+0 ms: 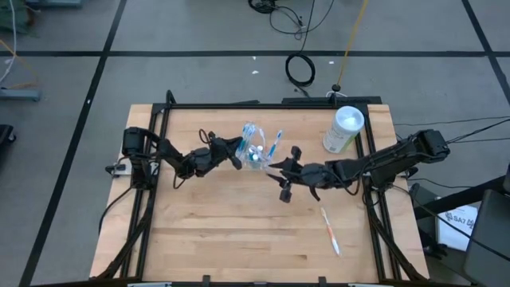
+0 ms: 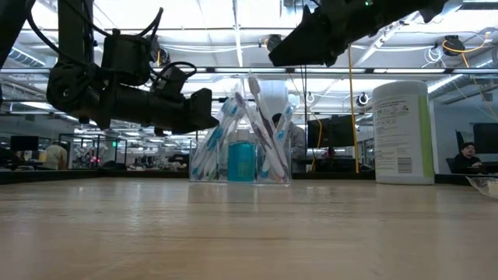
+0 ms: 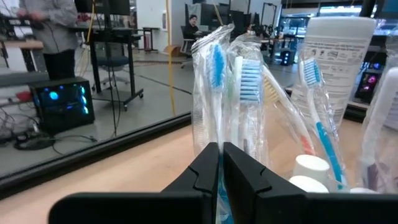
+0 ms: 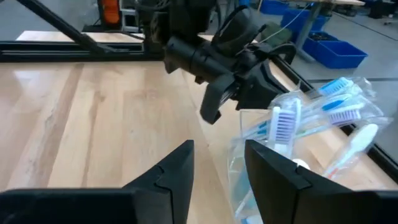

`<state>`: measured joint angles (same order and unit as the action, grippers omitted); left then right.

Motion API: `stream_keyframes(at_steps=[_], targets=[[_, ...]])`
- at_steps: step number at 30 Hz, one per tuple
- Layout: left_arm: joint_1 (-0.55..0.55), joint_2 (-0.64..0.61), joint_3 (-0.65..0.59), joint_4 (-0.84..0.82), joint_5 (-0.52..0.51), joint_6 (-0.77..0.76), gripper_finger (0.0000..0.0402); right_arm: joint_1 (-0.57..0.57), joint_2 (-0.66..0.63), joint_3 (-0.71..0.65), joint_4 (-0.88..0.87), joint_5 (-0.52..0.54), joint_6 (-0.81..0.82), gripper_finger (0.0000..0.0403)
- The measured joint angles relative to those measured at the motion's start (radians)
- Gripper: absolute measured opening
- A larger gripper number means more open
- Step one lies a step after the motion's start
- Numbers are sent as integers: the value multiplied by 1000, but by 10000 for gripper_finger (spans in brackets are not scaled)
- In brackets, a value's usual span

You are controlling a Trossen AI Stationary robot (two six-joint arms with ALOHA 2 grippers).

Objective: Pick & Place toothbrushing station
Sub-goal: Put the blue toothbrush into the left section of the transparent organizer

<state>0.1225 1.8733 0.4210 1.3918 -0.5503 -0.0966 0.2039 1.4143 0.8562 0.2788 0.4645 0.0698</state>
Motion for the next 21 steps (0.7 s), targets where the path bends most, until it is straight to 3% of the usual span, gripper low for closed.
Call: stream_keyframes(at_steps=[12, 21], targets=[[-55, -1, 0, 16, -3, 1, 30, 23, 0, 0, -8, -18, 3, 200], [-61, -1, -1, 11, -73, -20, 119, 45, 0, 0, -8, -20, 96, 215]])
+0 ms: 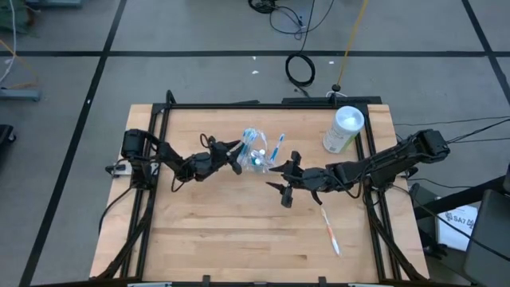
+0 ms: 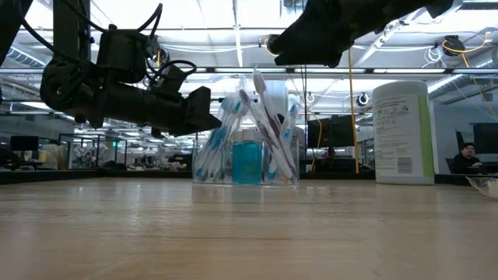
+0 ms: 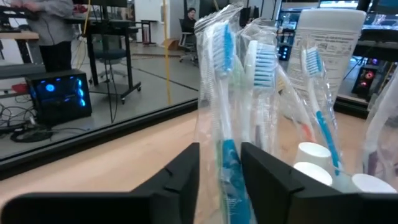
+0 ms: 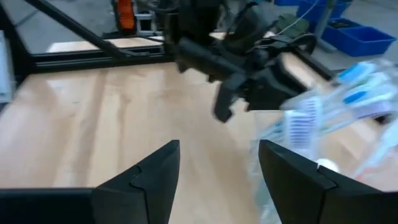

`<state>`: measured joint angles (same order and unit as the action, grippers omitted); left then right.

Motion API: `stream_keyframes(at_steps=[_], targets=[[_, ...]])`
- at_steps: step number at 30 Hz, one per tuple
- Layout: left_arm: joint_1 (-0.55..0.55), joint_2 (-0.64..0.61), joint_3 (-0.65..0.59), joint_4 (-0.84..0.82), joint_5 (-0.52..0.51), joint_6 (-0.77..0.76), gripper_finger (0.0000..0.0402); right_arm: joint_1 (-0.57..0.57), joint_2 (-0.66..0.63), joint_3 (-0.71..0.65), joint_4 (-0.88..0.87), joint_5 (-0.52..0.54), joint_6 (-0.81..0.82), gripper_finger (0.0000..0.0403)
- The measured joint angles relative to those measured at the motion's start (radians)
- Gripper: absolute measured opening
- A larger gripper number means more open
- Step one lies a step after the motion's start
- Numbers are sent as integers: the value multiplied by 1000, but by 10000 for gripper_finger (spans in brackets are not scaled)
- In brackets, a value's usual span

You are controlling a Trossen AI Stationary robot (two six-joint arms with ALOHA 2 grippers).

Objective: Pick & Place toothbrushing station
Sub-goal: Put the blue toothbrush into the left section of the transparent organizer, then put the orange toothbrush into the right section of the transparent organizer

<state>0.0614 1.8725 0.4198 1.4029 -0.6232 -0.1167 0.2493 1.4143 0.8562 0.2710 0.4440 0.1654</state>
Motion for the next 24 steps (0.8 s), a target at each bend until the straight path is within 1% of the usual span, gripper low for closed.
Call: stream_keyframes(at_steps=[4, 9, 11, 13, 16, 18, 24], targets=[[-14, 0, 0, 2, -6, 15, 155, 51, 0, 0, -1, -1, 46, 214], [-40, -23, -1, -2, -17, 47, 184, 137, 0, 0, -65, 1, 153, 211], [-51, -46, -1, 0, -47, 69, 190, 167, 0, 0, -112, 12, 222, 211], [-63, -74, -1, 0, -97, 103, 195, 193, 0, 0, -191, 36, 297, 211], [-88, -124, -1, -3, -157, 155, 198, 225, 0, 0, -344, 52, 468, 211], [-108, -161, -1, -16, -167, 185, 198, 244, 0, 0, -452, 38, 609, 211], [-152, -252, -1, -104, -199, 220, 198, 305, 0, 0, -764, -110, 1064, 210]])
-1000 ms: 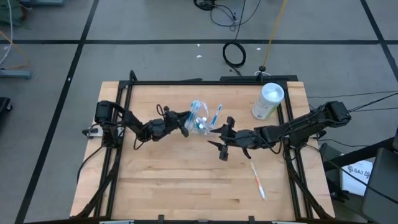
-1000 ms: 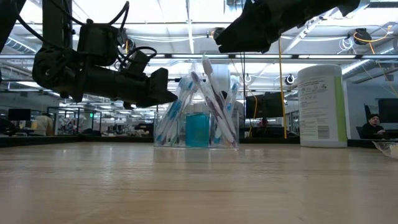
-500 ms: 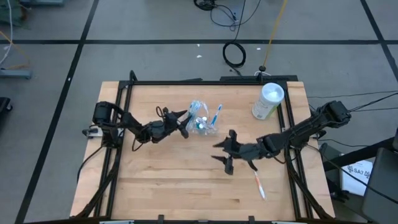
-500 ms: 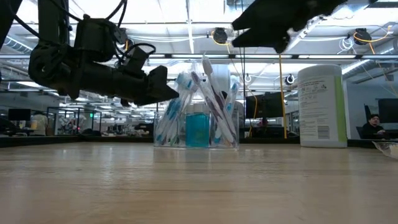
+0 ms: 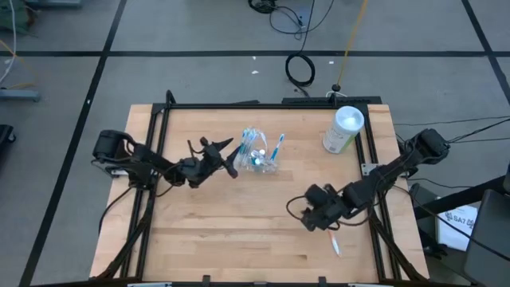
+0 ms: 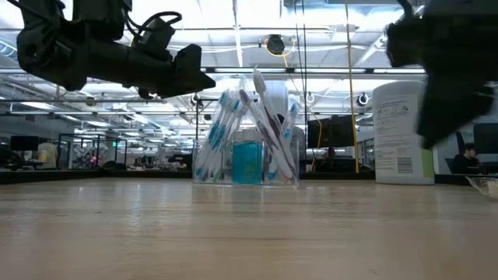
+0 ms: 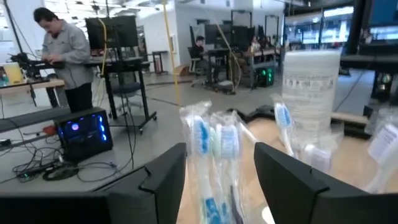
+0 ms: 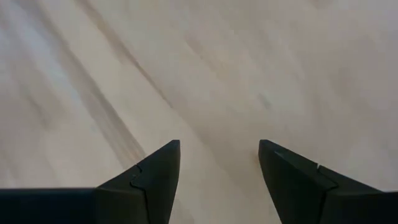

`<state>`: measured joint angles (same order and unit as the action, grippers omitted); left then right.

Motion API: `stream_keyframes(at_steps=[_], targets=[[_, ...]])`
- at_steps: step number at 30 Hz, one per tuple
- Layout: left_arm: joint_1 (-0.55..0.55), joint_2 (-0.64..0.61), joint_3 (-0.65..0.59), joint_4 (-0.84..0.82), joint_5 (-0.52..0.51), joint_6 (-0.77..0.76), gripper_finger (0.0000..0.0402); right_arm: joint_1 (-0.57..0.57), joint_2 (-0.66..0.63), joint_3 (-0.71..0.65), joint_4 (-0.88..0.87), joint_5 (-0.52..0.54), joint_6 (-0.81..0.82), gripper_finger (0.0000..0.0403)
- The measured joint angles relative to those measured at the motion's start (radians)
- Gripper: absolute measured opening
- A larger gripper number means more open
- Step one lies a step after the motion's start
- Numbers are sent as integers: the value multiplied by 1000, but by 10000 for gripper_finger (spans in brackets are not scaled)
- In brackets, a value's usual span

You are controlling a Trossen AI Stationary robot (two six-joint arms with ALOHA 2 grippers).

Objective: Pick & Place toothbrushing station
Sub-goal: Put the orange toothbrush into the right section of the transparent organizer

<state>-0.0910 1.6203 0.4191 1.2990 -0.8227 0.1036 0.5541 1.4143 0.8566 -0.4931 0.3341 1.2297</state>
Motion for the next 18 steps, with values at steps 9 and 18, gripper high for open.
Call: stream_keyframes(at_steps=[9, 18], targets=[[-3, -20, 0, -133, -26, -12, 198, 68, 0, 0, -192, -378, 430, 210], [-2, -19, 0, -205, -26, -62, 198, 116, 25, -1, -304, -261, 525, 210]])
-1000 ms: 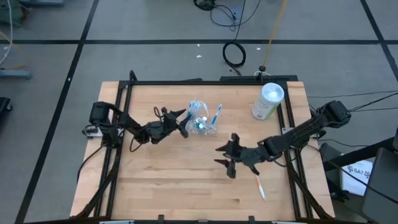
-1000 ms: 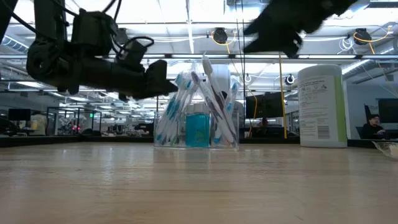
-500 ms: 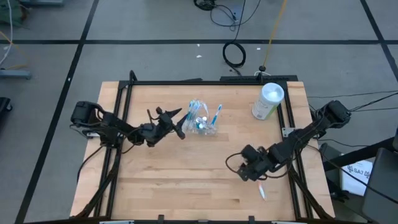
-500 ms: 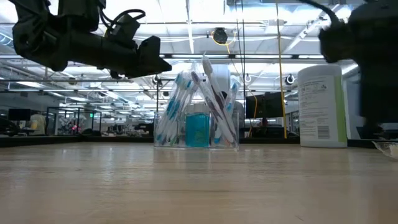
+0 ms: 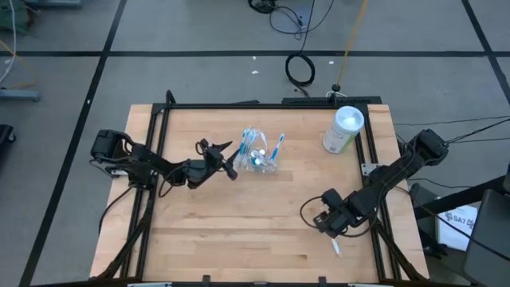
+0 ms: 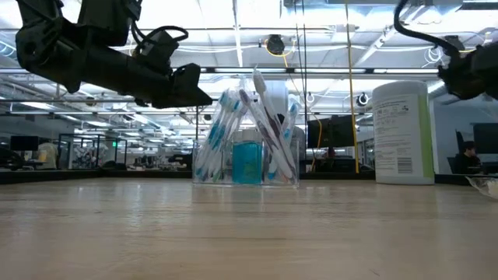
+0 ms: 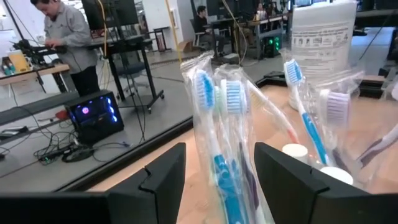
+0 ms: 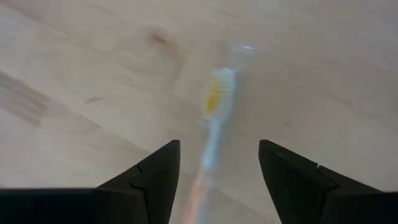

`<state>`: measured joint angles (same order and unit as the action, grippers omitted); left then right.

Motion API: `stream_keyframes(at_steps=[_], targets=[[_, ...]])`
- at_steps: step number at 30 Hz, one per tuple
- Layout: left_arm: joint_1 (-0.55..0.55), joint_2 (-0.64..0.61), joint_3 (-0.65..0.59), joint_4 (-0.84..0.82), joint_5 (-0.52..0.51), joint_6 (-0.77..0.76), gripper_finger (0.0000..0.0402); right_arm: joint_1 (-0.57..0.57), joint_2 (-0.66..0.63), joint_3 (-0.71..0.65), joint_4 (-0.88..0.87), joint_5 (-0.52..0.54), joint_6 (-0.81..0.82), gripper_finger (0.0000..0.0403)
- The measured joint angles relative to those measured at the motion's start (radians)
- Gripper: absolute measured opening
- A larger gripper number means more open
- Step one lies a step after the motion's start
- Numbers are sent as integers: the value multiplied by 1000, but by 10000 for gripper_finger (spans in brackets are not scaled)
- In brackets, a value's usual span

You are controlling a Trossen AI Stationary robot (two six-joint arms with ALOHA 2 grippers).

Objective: Pick & Place toothbrushing station
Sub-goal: Put the orange toothbrush into the right section of the transparent organizer

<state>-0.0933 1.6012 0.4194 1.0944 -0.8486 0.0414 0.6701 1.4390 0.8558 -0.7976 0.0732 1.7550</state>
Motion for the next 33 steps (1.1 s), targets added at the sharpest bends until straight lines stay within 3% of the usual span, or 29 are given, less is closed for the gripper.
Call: stream_keyframes(at_steps=[15, 33], targets=[[0, 0, 0, -36, 3, 2, 198, 0, 68, -53, 134, 28, -21, 203], [0, 0, 0, -45, 9, -21, 198, 0, 57, -90, 158, 27, -43, 29]])
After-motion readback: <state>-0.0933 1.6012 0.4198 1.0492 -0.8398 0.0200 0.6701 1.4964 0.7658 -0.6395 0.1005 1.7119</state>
